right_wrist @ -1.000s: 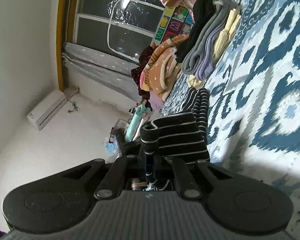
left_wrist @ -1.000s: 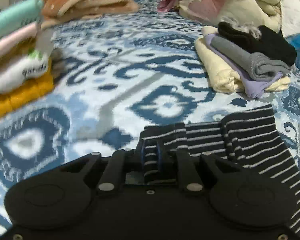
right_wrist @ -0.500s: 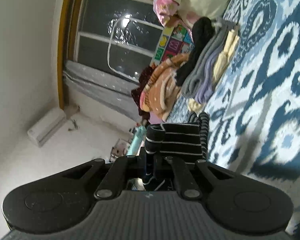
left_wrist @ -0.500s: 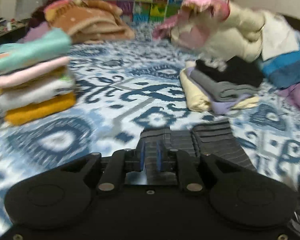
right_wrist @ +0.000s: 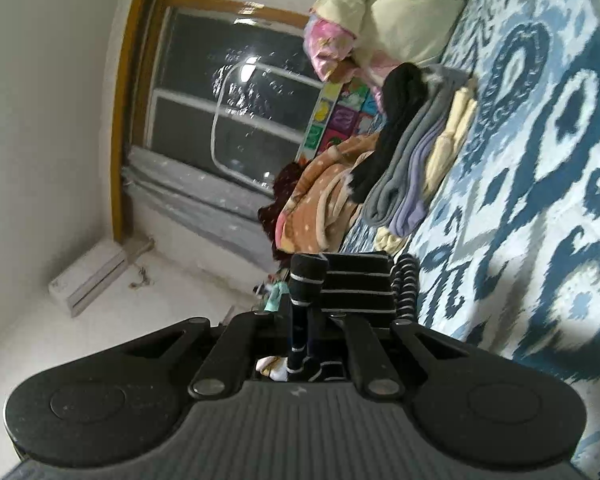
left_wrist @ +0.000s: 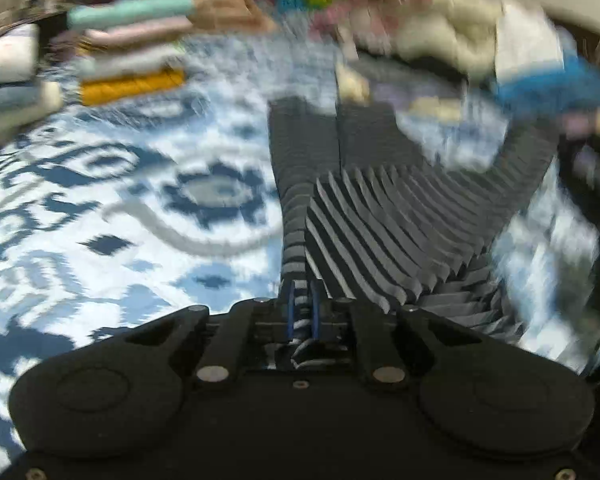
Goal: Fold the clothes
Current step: 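Lay the folded shirt flat with both grippers and straighten it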
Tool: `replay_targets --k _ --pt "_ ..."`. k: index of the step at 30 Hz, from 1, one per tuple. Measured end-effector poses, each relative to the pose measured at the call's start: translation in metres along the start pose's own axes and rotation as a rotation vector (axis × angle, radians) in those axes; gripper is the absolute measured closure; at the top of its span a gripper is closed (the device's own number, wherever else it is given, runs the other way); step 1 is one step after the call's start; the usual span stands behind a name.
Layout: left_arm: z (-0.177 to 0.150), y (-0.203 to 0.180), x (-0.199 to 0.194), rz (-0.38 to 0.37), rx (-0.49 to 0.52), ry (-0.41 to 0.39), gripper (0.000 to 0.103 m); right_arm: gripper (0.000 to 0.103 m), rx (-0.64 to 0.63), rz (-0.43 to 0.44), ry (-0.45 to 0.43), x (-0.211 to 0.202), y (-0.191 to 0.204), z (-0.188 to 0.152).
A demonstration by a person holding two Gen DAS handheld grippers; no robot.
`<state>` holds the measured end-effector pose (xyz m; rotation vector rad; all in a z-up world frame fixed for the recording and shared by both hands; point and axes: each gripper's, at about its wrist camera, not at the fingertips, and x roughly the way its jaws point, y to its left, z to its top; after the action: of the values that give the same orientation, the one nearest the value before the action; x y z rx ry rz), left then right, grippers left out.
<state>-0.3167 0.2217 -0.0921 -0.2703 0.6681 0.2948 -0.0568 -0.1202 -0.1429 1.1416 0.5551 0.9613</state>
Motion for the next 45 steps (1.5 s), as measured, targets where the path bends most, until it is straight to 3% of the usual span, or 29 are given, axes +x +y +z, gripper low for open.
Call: replay_targets --k 2,5,7,12,14,17,22,24,27,31,33,35,39,40,42,45 --pt "-0.003 0.002 -0.002 0.038 -0.026 -0.019 0.096 0.093 -0.016 -0.002 -0.008 0.002 0.003 0.002" --pt "-0.022 -0.007 0.019 0.056 0.022 0.053 0.097 0.093 -0.038 -0.018 -0.026 0.004 0.003 0.009" --pt "-0.026 -0.014 0.017 0.067 0.041 0.054 0.097 0.093 -0.021 -0.030 -0.027 0.006 -0.001 0.011" --pt "-0.008 -0.007 -0.009 0.050 -0.001 -0.031 0.097 0.093 0.009 -0.031 -0.037 0.009 -0.006 0.012" --pt "-0.009 0.001 -0.003 0.043 -0.053 -0.020 0.097 0.093 -0.002 -0.026 -0.025 0.010 -0.005 0.012" --pt "-0.028 -0.012 0.018 0.041 0.039 0.100 0.097 0.094 -0.036 -0.036 -0.017 0.008 0.000 0.013" --pt "-0.017 -0.004 -0.001 -0.015 0.045 0.056 0.097 0.095 -0.074 -0.081 -0.001 0.003 0.002 0.015" --pt "-0.011 0.007 -0.005 -0.034 0.022 0.009 0.096 0.095 -0.082 -0.107 0.008 0.001 0.000 0.015" --pt "-0.013 0.031 0.005 -0.061 -0.100 0.007 0.088 0.095 -0.081 -0.150 0.016 -0.001 -0.007 0.014" --pt "-0.038 0.060 0.022 -0.213 -0.375 0.054 0.088 0.095 -0.099 -0.201 0.021 -0.003 -0.010 0.009" --pt "-0.040 0.067 0.024 -0.291 -0.452 0.067 0.089 0.095 -0.116 -0.225 0.025 -0.003 -0.011 0.006" --pt "-0.037 0.067 0.020 -0.322 -0.459 0.072 0.098 0.095 -0.136 -0.255 0.022 -0.004 -0.012 0.003" --pt "-0.044 0.060 0.017 -0.301 -0.419 0.093 0.098 0.095 -0.136 -0.330 0.019 -0.004 -0.021 -0.001" --pt "-0.040 0.062 0.014 -0.296 -0.405 0.091 0.097 0.095 -0.141 -0.334 0.015 -0.003 -0.022 -0.001" --pt "-0.034 0.065 0.009 -0.285 -0.378 0.084 0.086 0.096 -0.154 -0.334 0.005 -0.002 -0.021 -0.002" --pt "-0.028 0.068 0.002 -0.269 -0.358 0.032 0.086 0.096 -0.181 -0.291 -0.024 -0.005 -0.014 0.001"
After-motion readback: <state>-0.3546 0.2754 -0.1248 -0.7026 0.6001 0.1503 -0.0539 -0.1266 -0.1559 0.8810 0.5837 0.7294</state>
